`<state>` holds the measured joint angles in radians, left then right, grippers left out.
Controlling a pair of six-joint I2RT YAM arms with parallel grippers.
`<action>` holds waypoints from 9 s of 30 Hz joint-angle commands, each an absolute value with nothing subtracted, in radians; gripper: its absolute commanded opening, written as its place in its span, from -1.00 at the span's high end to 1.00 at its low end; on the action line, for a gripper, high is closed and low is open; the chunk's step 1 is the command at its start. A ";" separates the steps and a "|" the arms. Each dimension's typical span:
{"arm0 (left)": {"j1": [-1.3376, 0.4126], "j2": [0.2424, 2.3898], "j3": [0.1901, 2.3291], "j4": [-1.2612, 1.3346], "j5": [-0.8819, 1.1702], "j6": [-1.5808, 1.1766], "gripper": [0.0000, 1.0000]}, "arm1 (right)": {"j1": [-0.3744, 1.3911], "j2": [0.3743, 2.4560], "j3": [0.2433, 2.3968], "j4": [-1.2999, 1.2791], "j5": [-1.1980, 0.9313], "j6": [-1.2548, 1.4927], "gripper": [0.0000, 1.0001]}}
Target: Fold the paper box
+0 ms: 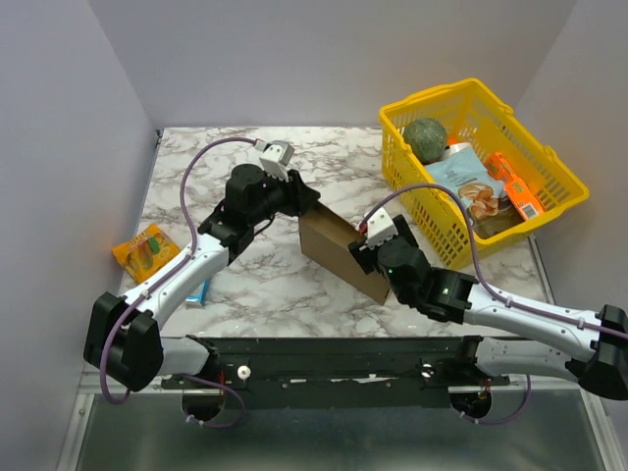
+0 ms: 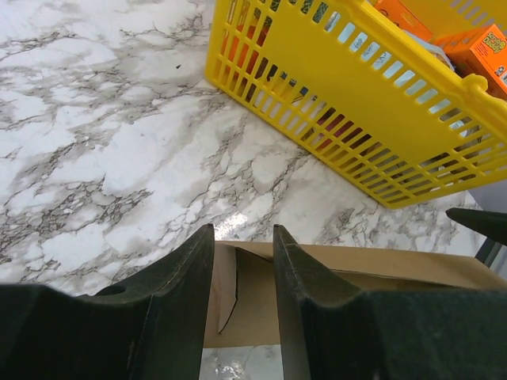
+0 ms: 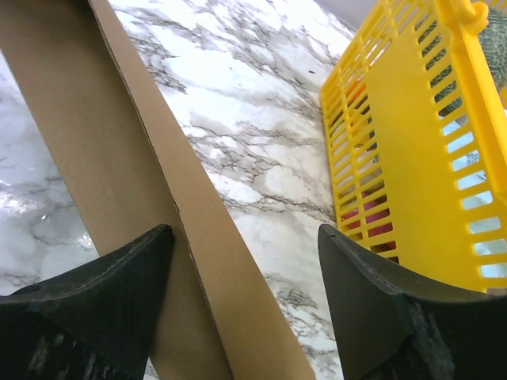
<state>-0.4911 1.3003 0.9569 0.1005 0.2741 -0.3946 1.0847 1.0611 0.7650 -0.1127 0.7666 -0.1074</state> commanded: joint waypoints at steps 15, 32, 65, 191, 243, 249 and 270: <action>-0.495 1.328 0.851 -0.086 0.170 -0.330 0.23 | 1.092 0.756 0.831 -0.393 0.466 0.291 -0.61; -0.520 1.318 0.838 -0.078 0.143 -0.337 0.24 | 1.092 0.752 0.802 -0.460 0.356 0.417 0.46; -0.540 1.262 0.666 0.025 0.078 -0.377 0.26 | 1.137 0.890 0.650 -0.646 0.411 0.678 0.55; -0.535 1.132 0.699 -0.121 -0.017 -0.449 -0.38 | 0.584 1.674 1.170 0.003 -0.400 0.583 -0.63; -0.569 1.354 0.419 0.025 0.064 -0.701 0.55 | 0.641 1.815 1.310 -0.265 -0.284 0.385 -0.13; -0.586 1.374 0.387 0.049 0.057 -0.715 0.67 | 0.658 1.855 1.365 -0.348 -0.238 0.328 0.00; -0.632 1.227 0.282 0.025 -0.026 -0.788 0.33 | 0.713 1.605 1.281 -0.339 -0.279 0.393 -0.19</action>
<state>-0.6037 1.1381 0.4221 0.6312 -0.0799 -0.7937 0.6834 1.6341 1.3270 -0.2180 -0.2661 0.3767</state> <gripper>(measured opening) 0.347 0.574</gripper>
